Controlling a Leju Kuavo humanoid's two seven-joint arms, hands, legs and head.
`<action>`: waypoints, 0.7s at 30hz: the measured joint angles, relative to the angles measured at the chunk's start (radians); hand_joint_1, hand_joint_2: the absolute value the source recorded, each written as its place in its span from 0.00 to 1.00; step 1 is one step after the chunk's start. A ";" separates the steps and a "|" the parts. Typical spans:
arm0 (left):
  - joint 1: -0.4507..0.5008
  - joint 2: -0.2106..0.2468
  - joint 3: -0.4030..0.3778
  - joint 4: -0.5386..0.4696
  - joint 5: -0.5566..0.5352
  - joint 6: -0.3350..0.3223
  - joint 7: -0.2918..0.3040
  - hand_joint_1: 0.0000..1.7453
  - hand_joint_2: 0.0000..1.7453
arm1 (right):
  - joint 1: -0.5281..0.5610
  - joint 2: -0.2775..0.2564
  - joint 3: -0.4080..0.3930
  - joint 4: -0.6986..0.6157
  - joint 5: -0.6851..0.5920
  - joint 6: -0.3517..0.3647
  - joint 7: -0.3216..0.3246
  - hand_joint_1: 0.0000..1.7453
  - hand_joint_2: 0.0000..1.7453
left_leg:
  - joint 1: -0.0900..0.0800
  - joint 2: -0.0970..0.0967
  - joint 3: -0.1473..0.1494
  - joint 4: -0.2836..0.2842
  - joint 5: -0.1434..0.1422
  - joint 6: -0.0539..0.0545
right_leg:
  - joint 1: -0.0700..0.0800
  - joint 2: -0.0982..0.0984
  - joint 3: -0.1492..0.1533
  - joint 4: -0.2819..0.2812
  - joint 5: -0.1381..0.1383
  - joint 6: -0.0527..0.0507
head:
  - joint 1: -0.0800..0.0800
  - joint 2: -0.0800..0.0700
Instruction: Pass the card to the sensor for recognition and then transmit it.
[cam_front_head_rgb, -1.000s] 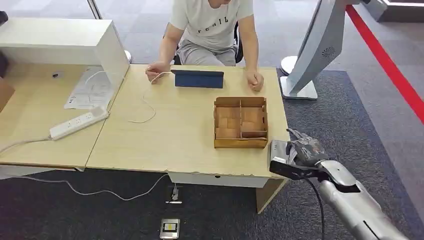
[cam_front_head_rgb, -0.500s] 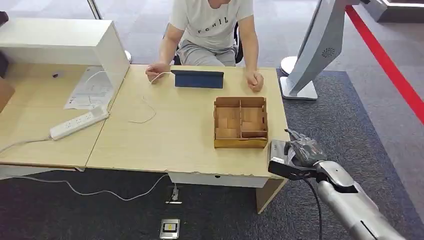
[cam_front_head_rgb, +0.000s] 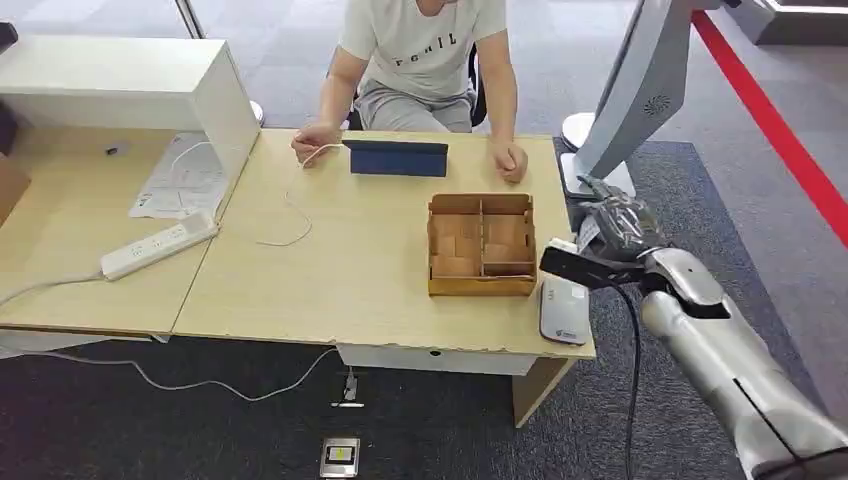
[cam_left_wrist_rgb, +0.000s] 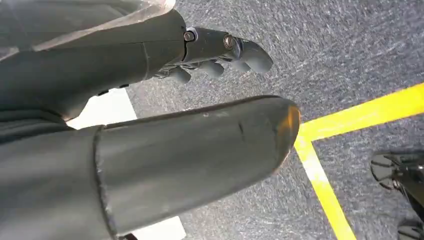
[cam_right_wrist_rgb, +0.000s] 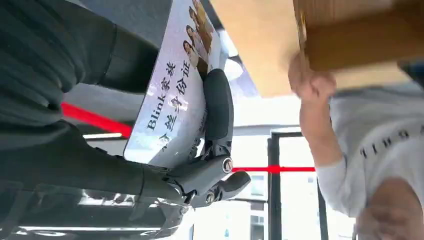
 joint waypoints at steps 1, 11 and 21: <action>0.000 0.002 0.000 0.000 -0.001 -0.004 -0.003 0.00 0.00 | -0.021 0.000 -0.003 -0.006 0.000 0.008 0.003 1.00 1.00 | 0.000 0.000 0.000 0.000 0.000 0.000 | 0.000 0.000 0.000 0.000 0.000 0.000 | 0.002 0.000; 0.000 0.011 -0.003 0.000 -0.052 -0.050 -0.038 0.00 0.00 | -0.152 0.026 -0.004 -0.051 0.096 0.034 0.014 1.00 1.00 | 0.000 0.000 -0.002 0.000 0.000 0.000 | 0.000 0.000 0.000 0.000 0.000 0.000 | 0.001 0.000; -0.004 0.010 -0.005 0.000 -0.079 -0.050 -0.082 0.00 0.00 | -0.190 0.188 0.056 0.029 0.225 -0.011 0.030 1.00 1.00 | 0.002 -0.001 -0.001 0.000 0.000 -0.001 | 0.002 0.000 0.000 0.000 0.000 0.000 | 0.001 0.000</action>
